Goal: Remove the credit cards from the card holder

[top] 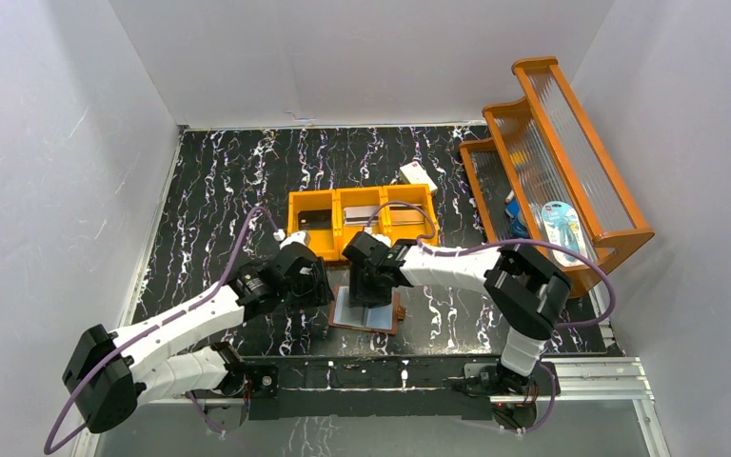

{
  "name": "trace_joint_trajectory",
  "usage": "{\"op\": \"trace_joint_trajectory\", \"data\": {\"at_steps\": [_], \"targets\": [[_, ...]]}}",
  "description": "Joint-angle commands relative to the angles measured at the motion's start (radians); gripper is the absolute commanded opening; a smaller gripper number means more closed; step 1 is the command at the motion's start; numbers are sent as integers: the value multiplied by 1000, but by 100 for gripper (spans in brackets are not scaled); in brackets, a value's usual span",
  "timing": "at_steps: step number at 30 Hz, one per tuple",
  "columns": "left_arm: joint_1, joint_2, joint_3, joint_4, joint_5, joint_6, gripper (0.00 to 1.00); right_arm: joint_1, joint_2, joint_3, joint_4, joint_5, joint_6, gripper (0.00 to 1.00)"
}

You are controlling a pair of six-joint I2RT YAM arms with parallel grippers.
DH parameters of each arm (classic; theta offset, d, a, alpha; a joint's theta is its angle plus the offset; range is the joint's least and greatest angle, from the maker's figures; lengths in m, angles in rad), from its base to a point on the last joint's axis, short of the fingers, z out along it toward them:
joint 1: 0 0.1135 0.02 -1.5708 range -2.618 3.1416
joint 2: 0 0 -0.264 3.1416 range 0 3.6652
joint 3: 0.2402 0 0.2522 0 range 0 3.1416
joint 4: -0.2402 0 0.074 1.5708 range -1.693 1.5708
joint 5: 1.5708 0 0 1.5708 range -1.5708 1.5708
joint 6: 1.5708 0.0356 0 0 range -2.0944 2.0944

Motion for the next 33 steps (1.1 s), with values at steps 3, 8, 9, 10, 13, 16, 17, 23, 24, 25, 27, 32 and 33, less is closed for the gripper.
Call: {"op": "trace_joint_trajectory", "data": {"at_steps": [3,8,9,10,13,16,17,23,24,25,27,32,33], "targets": [[1,-46,-11,-46,-54,-36,54,28,134,-18,-134,179,5,46],[-1,-7,-4,3,7,-7,54,15,96,-129,31,69,3,24],[0,4,-3,28,37,5,54,-2,85,-172,92,24,8,20],[1,20,-3,61,78,27,54,-25,72,-220,150,-20,11,17],[1,67,-5,123,148,57,54,-70,50,-310,294,-128,-1,11],[-1,97,-10,152,180,60,54,-101,52,-372,390,-199,13,10],[0,95,-11,151,175,60,54,-110,50,-384,408,-214,16,9],[0,91,-13,142,150,56,54,-149,35,-451,493,-265,41,9],[1,94,-11,143,151,57,54,-150,38,-453,497,-269,41,9],[-1,98,-10,146,155,59,54,-150,41,-452,500,-275,41,10],[1,106,-5,153,160,64,54,-153,49,-451,507,-281,43,10],[1,137,2,145,148,68,54,-156,47,-456,503,-277,49,10],[1,142,0,148,149,66,54,-156,47,-457,502,-277,49,10]]}}
